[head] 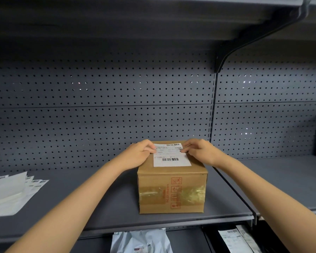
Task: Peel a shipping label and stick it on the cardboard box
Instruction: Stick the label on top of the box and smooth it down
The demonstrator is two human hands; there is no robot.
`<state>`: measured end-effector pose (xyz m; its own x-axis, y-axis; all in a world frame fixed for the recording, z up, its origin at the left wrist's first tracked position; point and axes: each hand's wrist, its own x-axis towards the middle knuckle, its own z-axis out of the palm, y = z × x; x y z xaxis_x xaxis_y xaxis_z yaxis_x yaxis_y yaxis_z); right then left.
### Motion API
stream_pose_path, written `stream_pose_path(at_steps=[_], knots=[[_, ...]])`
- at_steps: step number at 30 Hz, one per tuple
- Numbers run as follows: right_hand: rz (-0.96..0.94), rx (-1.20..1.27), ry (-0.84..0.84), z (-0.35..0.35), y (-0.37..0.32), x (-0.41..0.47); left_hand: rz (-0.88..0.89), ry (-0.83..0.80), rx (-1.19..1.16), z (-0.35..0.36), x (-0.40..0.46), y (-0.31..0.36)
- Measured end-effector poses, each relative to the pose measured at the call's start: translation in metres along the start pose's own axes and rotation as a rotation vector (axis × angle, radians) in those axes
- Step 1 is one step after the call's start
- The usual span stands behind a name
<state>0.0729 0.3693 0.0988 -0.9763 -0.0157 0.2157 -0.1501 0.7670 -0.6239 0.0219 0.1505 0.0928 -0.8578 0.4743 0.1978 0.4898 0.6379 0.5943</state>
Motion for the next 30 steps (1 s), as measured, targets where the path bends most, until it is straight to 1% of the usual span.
stream_pose_path(at_steps=[3,6,10,14,18,24,28,30], knots=[[0.005,-0.004,-0.001,-0.002,0.0,0.002,-0.007,0.031,-0.009,-0.003,0.002,-0.003],[-0.019,-0.004,-0.019,0.005,-0.008,0.009,0.01,0.022,-0.001,0.001,0.006,0.005],[-0.047,0.035,-0.079,0.017,-0.022,0.021,0.031,-0.044,-0.044,0.009,0.015,0.022],[-0.02,0.014,-0.104,0.017,-0.022,0.028,-0.006,-0.1,0.017,0.009,0.022,0.023],[0.013,0.009,-0.083,0.009,-0.01,0.026,-0.006,-0.12,0.051,0.006,0.026,0.013],[0.037,-0.012,-0.053,-0.003,0.004,0.025,-0.008,-0.083,0.063,-0.002,0.029,-0.001],[0.021,0.05,-0.039,0.002,-0.002,0.03,-0.011,-0.055,0.031,-0.001,0.035,0.0],[0.011,0.083,-0.05,0.009,-0.008,0.035,0.0,-0.078,-0.001,0.003,0.037,0.007]])
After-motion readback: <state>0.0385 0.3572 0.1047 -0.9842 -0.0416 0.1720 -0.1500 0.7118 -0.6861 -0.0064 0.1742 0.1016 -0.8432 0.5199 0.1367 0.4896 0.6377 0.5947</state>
